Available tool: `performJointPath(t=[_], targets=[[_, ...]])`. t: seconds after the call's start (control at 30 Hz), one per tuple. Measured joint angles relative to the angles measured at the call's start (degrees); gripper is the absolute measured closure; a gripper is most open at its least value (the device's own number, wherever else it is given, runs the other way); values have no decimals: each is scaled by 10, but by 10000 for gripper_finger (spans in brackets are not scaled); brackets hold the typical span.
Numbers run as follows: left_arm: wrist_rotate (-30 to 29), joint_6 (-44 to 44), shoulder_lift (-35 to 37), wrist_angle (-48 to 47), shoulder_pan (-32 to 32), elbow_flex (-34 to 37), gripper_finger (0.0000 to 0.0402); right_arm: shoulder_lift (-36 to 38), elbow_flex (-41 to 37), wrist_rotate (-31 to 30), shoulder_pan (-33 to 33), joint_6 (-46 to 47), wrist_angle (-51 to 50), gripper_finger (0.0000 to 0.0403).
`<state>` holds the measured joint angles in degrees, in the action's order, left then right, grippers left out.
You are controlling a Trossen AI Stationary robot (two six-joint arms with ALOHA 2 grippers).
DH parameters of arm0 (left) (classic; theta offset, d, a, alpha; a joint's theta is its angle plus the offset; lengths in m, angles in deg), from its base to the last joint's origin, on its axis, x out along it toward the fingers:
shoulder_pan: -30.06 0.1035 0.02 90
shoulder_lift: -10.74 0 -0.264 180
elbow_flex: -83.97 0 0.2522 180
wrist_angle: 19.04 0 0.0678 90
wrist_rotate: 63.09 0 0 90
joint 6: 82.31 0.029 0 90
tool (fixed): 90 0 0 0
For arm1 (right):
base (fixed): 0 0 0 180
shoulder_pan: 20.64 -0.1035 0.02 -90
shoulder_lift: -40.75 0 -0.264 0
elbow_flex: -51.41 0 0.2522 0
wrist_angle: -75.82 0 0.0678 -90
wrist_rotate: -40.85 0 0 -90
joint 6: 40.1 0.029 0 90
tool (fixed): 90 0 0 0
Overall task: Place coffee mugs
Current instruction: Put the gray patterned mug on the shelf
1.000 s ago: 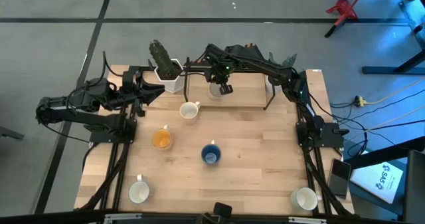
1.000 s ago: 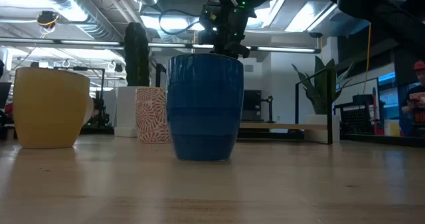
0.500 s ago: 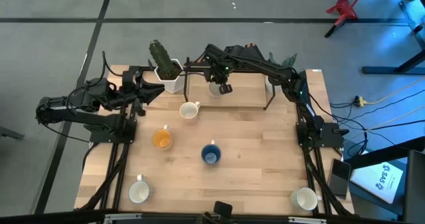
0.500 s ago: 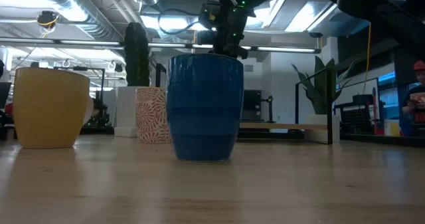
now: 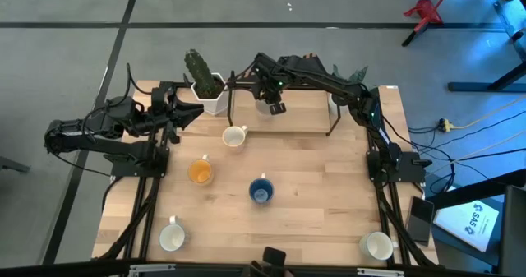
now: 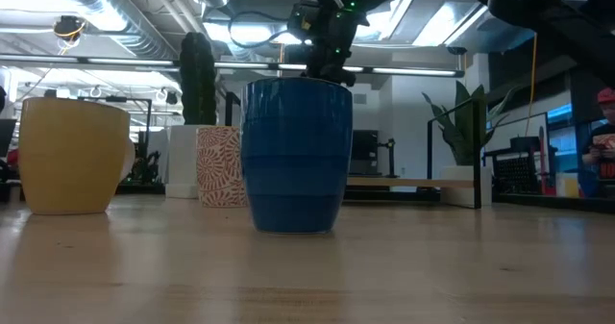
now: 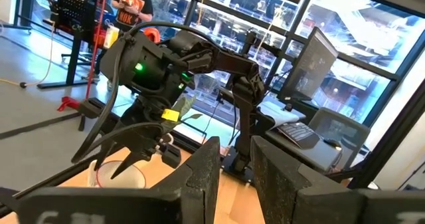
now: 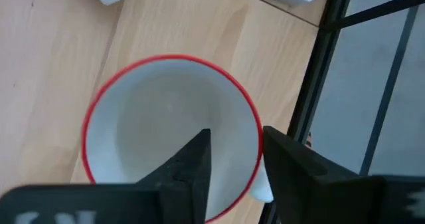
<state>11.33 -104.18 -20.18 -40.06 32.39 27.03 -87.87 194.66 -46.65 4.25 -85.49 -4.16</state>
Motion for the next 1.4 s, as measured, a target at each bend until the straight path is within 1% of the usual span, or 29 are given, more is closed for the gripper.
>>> performJointPath(t=[0.27, 0.37, 0.5, 0.57, 0.77, 0.87, 0.93, 1.07, 1.13, 1.23, 1.4], targets=[[0, 0, 0, -5, 0, 0, 321, 0, 0, -6, 0, -4, 30, 261], [0, 0, 0, -13, 0, 0, 321, 1, 1, -25, -1, -8, 37, 260], [0, 0, 0, -13, 0, 0, 321, 11, 34, -30, -1, -12, 33, 260], [-1, 0, 0, -13, 0, 0, 321, 22, 56, -29, -1, -11, 23, 260], [-2, 0, 1, -13, 0, 0, 321, 88, 41, -15, -2, 17, -4, 263], [-3, 0, 2, -13, 0, 0, 321, 109, 40, 4, -6, 18, -22, 288], [-3, 0, 4, -13, 0, 0, 321, 119, 40, 17, -6, 15, -48, 319], [-3, 0, 15, -10, 0, 0, 321, 129, 39, 63, -5, 0, -104, 388], [-3, 0, 22, -9, 0, 0, 321, 138, 39, 71, -9, -2, -107, 395], [-6, 0, 36, -8, 0, 0, 321, 161, 39, 43, -17, -1, -137, 397], [-34, 1, 56, -8, 0, 0, 321, 236, 39, 23, -17, 11, -194, 400]])
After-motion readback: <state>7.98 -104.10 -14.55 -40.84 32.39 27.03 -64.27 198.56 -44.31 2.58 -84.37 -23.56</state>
